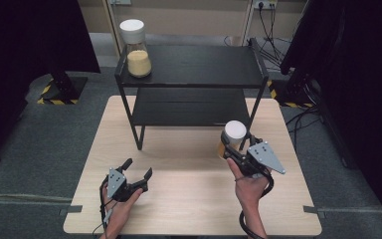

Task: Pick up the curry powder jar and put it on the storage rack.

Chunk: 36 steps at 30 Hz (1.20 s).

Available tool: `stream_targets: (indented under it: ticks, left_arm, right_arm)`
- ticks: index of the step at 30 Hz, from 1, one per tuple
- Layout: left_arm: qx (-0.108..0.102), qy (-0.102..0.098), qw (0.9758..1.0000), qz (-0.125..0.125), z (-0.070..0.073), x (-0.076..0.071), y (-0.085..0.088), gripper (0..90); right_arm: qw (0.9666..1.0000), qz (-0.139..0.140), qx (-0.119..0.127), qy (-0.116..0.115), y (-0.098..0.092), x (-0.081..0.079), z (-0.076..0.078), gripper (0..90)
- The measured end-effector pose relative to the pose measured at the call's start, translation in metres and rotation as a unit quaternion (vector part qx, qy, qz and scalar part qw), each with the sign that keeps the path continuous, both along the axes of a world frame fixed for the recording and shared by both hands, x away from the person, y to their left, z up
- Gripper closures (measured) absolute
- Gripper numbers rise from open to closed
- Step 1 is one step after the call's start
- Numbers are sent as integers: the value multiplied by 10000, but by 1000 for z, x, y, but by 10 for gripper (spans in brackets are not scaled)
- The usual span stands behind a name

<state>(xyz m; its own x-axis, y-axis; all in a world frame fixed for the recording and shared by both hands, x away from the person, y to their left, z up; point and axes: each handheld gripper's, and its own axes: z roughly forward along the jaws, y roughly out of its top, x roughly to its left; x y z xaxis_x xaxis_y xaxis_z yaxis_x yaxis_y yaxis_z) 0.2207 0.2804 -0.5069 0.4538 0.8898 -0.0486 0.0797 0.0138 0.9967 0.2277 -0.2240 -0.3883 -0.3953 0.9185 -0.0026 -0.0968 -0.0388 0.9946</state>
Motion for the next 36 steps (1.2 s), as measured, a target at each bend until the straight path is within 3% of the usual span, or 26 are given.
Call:
stream_targets:
  ticks: [16, 36]
  left_arm:
    - [-15, 3, 10000, -1, 0, 0, 0, 142]
    - [-33, -1, 10000, -1, -1, 0, 0, 142]
  right_arm:
    - [9993, -113, 93, -331, 1, 5, 31, 340]
    - [9979, -219, 150, -594, 5, 13, 58, 340]
